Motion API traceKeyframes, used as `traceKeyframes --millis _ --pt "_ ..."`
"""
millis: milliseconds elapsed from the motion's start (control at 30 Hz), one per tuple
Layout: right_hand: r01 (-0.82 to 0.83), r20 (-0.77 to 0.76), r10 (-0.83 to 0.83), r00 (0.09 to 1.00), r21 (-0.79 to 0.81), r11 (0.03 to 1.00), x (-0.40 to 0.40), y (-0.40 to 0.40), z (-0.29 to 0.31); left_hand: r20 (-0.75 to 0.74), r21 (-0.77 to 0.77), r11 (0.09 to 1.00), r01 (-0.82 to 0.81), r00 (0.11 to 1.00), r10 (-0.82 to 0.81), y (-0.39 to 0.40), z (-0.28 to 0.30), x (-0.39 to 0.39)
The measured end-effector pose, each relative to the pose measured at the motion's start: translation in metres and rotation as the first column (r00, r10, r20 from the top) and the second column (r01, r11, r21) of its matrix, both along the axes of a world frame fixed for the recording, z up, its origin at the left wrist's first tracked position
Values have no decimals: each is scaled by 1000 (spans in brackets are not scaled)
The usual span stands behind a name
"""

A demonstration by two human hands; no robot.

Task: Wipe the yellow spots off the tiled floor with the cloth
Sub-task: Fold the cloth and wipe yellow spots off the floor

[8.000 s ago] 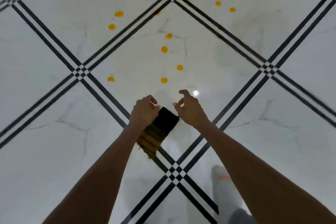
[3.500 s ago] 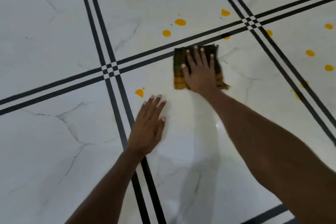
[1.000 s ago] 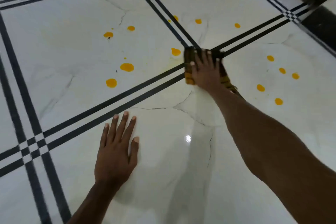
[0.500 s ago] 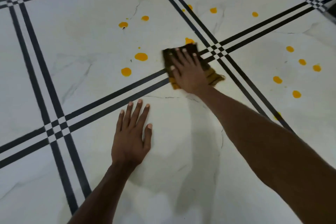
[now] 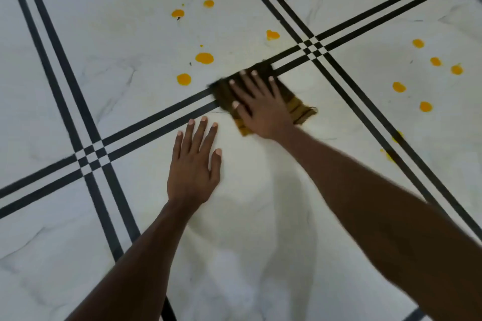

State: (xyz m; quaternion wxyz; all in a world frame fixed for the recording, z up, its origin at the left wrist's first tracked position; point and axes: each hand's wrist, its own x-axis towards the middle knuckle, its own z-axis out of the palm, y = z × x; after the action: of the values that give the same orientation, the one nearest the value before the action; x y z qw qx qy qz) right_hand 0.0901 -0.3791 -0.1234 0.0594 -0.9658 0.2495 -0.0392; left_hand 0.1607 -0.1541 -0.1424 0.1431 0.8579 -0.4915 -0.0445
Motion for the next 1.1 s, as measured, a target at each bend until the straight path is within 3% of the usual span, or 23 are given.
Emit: traceKeyframes --millis 133,200,300,367,400,500,567,633,667,733,800,833,867,900,967,1000,1033,1100 --pt "-292 -83 293 953 16 956 -101 54 4 -14 -6 1000 15 1000 -15 2 3 -1" --pt "-291 -113 294 949 43 956 -155 27 6 -15 -15 1000 17 1000 -17 3 2 -2" --pt "96 -50 -95 994 18 995 -166 -37 4 -27 -11 1000 6 1000 -6 3 1 -2" --pt "378 -31 -377 926 55 924 -136 -47 6 -21 -16 1000 10 1000 -10 2 -1 -3" --pt "420 -40 -418 908 63 906 -119 -39 6 -21 -19 1000 16 1000 -17 3 -2 -2" --pt "233 -18 -232 973 50 971 -110 11 1 -18 -14 999 29 999 -29 5 -5 -1" --pt "20 -14 -20 1000 15 1000 -148 39 -5 -33 -1 1000 30 999 -30 7 -4 2" --pt "-46 -64 47 997 13 999 -201 38 -3 -65 19 999 45 997 -44 6 0 2" --pt "9 -64 -9 998 3 1000 -223 24 -2 -84 38 998 54 995 -50 5 2 3" --pt "352 -22 -351 936 23 936 -266 -7 1 -119 79 995 61 992 -51 4 7 3" --pt "679 -25 -680 732 92 728 -285 -21 -4 -123 99 994 42 992 -30 1 11 -2" --pt "744 -33 -744 668 77 664 -279 -14 -5 -141 101 995 28 990 -14 -1 13 -5" --pt "738 -10 -738 675 49 673 -270 2 -7 -166 95 995 12 986 4 -2 16 -12" --pt "662 11 -662 749 16 750 -261 17 -9 -193 68 998 1 981 13 -5 19 -21" --pt "301 -18 -301 953 -17 953 -249 35 -14 -255 24 999 24 967 -17 -13 25 -41" --pt "139 -25 -139 990 -6 990 -246 30 -11 -278 8 999 44 960 -40 -17 28 -50" --pt "102 -19 -102 995 24 994 -245 19 -6 -290 -8 998 70 955 -69 -20 30 -58" --pt "362 4 -364 931 87 928 -254 -8 -3 -306 -44 992 118 944 -126 -26 35 -74"
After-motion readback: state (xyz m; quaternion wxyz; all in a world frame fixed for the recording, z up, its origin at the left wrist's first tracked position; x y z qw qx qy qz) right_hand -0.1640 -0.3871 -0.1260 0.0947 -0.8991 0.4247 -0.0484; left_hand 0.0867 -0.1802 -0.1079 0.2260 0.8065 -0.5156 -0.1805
